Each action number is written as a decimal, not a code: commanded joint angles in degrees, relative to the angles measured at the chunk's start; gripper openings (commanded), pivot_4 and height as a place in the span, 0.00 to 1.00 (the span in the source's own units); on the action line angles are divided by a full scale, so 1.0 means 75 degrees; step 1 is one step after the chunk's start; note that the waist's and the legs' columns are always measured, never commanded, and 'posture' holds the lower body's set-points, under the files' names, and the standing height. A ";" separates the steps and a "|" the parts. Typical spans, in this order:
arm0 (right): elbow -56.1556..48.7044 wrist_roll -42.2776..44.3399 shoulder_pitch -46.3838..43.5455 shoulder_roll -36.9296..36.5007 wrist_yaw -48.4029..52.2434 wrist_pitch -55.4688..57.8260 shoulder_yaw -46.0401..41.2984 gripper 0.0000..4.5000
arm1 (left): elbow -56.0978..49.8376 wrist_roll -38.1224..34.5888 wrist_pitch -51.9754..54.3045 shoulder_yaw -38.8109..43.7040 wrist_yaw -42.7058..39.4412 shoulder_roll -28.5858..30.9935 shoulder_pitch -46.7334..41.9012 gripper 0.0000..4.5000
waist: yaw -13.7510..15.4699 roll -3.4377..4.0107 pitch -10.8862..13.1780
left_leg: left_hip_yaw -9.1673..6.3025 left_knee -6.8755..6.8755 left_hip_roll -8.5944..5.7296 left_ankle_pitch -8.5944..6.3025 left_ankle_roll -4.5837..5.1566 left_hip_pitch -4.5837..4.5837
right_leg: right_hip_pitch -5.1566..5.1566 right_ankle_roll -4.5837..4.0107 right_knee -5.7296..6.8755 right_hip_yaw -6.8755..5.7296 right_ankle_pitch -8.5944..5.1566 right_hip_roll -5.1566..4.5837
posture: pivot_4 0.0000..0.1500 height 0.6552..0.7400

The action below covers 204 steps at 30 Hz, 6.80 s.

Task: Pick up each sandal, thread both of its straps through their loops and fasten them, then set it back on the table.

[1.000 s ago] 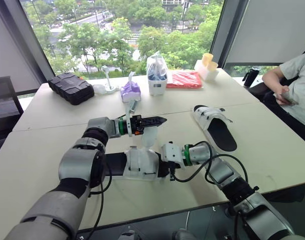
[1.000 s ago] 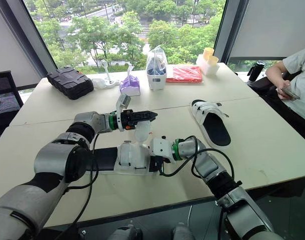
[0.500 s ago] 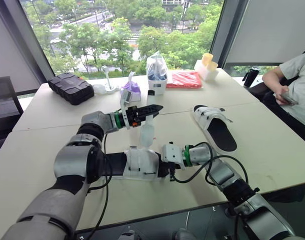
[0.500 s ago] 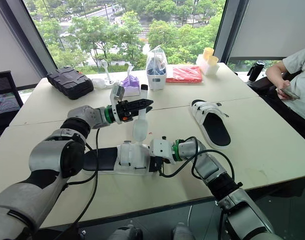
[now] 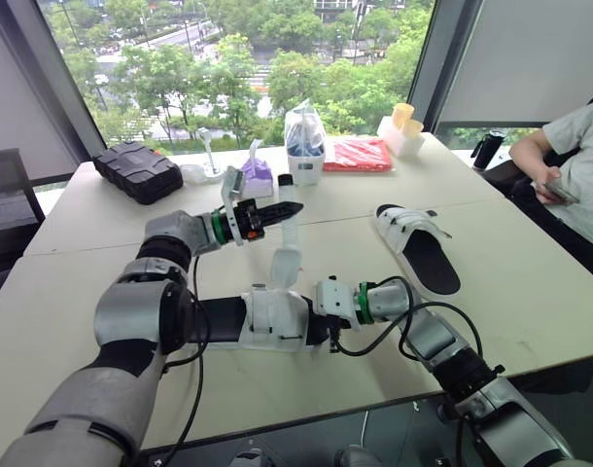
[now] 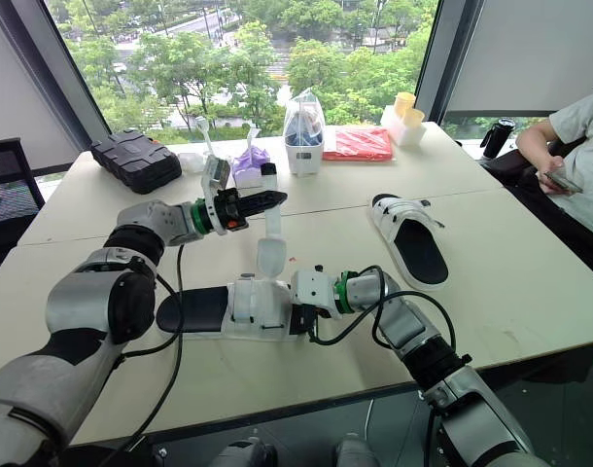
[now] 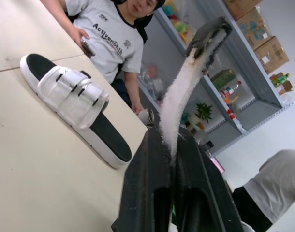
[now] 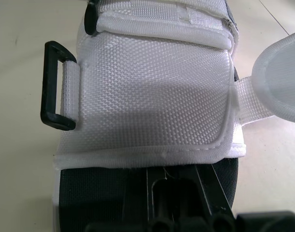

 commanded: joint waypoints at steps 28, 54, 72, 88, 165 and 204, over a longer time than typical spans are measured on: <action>0.0946 -0.0491 0.0139 -0.0041 0.0106 -0.0016 0.0369 0.00 | -0.8404 0.0985 -1.0716 -0.3271 -0.1061 0.0827 0.5974 0.01 | 0.0002 0.0007 -0.0008 | 0.0028 -0.0018 0.0004 -0.0002 -0.0001 0.0069 | 0.0045 -0.0043 -0.0015 0.0039 -0.0012 -0.0013 | 1.00 1.00; 0.1598 -0.0583 -0.0106 0.0134 0.0159 -0.0544 0.0449 0.00 | -1.0977 -0.0724 -0.9730 -0.2732 -0.1020 0.4423 1.0401 0.99 | -0.0025 0.0008 -0.0046 | 0.0033 -0.0033 0.0040 -0.0021 -0.0003 0.0085 | 0.0054 -0.0067 -0.0013 0.0059 -0.0068 -0.0016 | 1.00 1.00; 0.1647 -0.0560 -0.0202 0.0155 0.0240 -0.0533 0.0432 0.00 | -1.2119 -0.5208 0.0600 -0.3103 0.4184 0.2763 0.9592 0.99 | -0.0037 0.0006 -0.0056 | 0.0019 -0.0040 0.0037 -0.0012 0.0010 0.0095 | 0.0049 -0.0085 0.0003 0.0043 -0.0054 -0.0001 | 1.00 1.00; 0.1392 -0.0555 -0.0060 0.0099 0.0263 -0.0389 0.0398 0.00 | -1.1768 -0.4592 0.1204 -0.3028 0.4885 0.1312 0.9363 0.06 | -0.0023 0.0002 -0.0060 | 0.0023 -0.0042 0.0035 -0.0013 0.0007 0.0085 | 0.0050 -0.0088 -0.0010 0.0046 -0.0056 -0.0011 | 1.00 1.00; 0.0972 -0.0590 0.0191 -0.0027 0.0218 -0.0090 0.0312 0.00 | -0.9332 -0.3587 0.2464 -0.2458 0.1842 0.1751 0.5962 0.01 | -0.0023 -0.0013 -0.0052 | 0.0017 -0.0067 0.0029 -0.0021 -0.0008 0.0072 | 0.0034 -0.0047 -0.0032 0.0041 -0.0080 -0.0017 | 1.00 1.00; 0.0941 -0.0578 0.0168 -0.0038 0.0229 -0.0069 0.0315 0.00 | -0.9637 -0.0455 -0.2249 -0.3991 0.0465 0.2170 0.6862 0.01 | -0.0005 -0.0010 -0.0054 | 0.0017 -0.0089 0.0032 -0.0027 -0.0017 0.0074 | 0.0035 -0.0049 -0.0051 0.0045 -0.0082 -0.0022 | 1.00 1.00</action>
